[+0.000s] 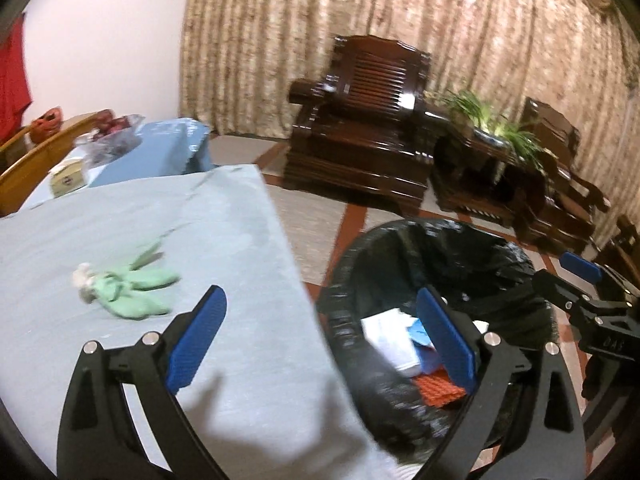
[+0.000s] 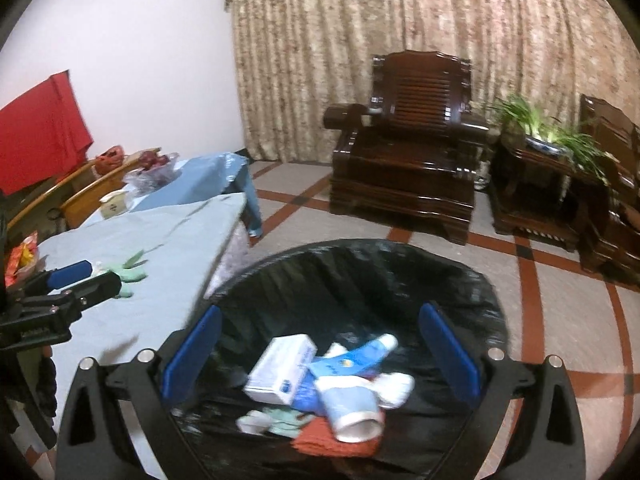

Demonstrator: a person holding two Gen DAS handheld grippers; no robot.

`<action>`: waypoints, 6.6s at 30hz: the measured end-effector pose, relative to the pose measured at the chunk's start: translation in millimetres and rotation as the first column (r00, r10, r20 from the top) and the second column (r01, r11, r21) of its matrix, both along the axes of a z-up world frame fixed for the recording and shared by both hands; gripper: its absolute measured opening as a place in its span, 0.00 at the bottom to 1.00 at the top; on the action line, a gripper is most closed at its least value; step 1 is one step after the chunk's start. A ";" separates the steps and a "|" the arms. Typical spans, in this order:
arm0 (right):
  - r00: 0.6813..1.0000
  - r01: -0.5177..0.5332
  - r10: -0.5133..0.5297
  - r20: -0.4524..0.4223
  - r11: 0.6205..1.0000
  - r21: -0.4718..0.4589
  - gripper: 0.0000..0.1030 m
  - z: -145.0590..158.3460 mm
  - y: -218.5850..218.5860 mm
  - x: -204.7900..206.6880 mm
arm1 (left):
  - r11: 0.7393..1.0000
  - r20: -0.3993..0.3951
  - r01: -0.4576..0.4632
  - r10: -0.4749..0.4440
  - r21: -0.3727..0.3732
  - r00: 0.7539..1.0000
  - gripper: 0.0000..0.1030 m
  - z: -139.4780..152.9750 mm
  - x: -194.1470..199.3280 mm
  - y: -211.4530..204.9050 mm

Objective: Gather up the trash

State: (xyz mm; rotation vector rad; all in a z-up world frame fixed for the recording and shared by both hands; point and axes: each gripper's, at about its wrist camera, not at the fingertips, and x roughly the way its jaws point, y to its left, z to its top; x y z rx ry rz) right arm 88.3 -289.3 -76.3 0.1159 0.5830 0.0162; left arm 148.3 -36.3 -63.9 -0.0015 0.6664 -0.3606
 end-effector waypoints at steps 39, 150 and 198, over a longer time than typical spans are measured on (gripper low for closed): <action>0.920 -0.386 0.382 -0.083 0.922 -0.030 0.94 -53.5 287.2 149.8 | 0.865 -0.031 -0.485 0.492 0.126 0.870 0.91 -49.6 57.8 287.4; 0.987 0.050 -0.045 -0.151 0.998 0.025 0.25 -27.9 -22.5 26.1 | 0.997 0.045 0.050 -0.052 0.056 0.998 0.91 1.1 -4.3 -54.3; 1.000 -0.021 0.021 0.016 0.999 0.042 0.94 66.6 7.8 -69.0 | 0.997 0.124 -0.010 0.001 0.071 0.992 0.93 61.7 -89.8 -20.8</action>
